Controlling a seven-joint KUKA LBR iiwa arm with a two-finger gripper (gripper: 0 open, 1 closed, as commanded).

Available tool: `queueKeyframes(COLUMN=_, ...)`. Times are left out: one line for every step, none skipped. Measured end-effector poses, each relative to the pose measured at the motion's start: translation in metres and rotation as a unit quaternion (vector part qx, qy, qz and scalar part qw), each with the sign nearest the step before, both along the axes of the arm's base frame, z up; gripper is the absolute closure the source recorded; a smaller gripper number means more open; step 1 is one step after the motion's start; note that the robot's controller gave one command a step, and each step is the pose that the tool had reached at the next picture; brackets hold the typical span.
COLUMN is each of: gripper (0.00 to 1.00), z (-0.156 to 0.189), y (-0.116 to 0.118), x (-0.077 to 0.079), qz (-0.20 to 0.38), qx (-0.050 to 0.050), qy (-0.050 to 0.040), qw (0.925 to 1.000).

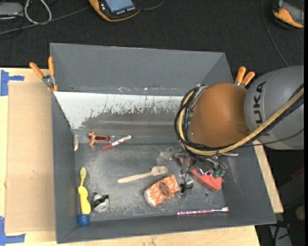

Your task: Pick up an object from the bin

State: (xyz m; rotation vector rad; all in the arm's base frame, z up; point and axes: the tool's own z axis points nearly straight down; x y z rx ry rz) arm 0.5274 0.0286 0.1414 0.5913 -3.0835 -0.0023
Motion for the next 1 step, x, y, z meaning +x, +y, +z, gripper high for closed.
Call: queueKeyframes(gripper=0.00, z=-0.0143, y=0.0106, x=-0.0264, qz=0.143, qx=0.001, qy=0.0025, qw=0.9897)
